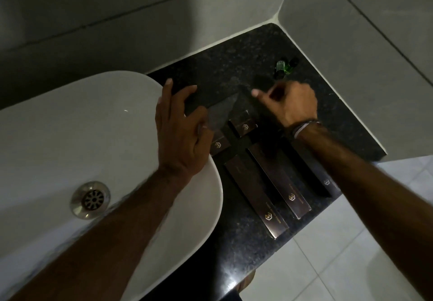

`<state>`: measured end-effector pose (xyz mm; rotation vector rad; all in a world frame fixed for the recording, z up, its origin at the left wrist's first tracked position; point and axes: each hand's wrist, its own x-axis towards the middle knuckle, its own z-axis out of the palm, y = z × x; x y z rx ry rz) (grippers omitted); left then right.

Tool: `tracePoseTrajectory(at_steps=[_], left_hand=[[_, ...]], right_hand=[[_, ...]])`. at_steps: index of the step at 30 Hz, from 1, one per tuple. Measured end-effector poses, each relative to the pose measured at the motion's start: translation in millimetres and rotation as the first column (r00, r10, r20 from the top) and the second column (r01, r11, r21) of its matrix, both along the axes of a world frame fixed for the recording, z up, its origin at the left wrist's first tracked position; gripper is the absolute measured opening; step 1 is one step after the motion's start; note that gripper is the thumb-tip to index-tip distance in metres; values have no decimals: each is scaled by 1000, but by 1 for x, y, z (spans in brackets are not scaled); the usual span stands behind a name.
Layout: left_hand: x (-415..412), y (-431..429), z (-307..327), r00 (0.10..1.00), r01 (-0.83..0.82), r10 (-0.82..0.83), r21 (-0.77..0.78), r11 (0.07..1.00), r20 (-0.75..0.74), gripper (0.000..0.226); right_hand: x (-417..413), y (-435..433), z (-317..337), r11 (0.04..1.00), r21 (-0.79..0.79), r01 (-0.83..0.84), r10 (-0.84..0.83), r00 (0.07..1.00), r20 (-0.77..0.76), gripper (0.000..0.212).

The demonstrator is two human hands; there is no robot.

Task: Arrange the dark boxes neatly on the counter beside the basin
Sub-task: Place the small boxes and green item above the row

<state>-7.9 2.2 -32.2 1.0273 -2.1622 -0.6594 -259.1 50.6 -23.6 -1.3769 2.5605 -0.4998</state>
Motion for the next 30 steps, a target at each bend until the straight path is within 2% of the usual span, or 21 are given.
tracePoseTrajectory(at_steps=[2, 4, 8, 10, 13, 17, 24, 30], left_hand=[[0, 0, 1, 1000, -3, 3, 13, 1000, 1, 29], [0, 0, 1, 1000, -5, 5, 17, 1000, 3, 28], [0, 0, 1, 1000, -7, 7, 22, 1000, 5, 25], [0, 0, 1, 1000, -6, 6, 28, 1000, 5, 24], [0, -1, -1, 1000, 1, -1, 11, 1000, -5, 23], [0, -3, -2, 1000, 0, 0, 0, 1000, -8, 19], [0, -2, -3, 1000, -3, 3, -17, 1000, -11, 19], [1, -2, -5, 1000, 7, -7, -34, 999, -16, 17]], right_hand=[[-20, -7, 2, 988, -133, 81, -86, 996, -30, 48], [-43, -20, 4, 974, -147, 172, -181, 983, -45, 48], [-77, -51, 1, 958, 128, 255, -233, 959, -163, 74], [-81, -60, 0, 940, 235, 247, -195, 955, -225, 83], [-81, -66, -2, 932, 287, 223, -139, 949, -284, 80], [-77, -65, -2, 936, 310, 164, -80, 961, -265, 70], [-75, -33, 10, 930, 347, -121, 202, 957, -208, 51], [-66, -17, 27, 871, 451, -197, 332, 911, -244, 48]])
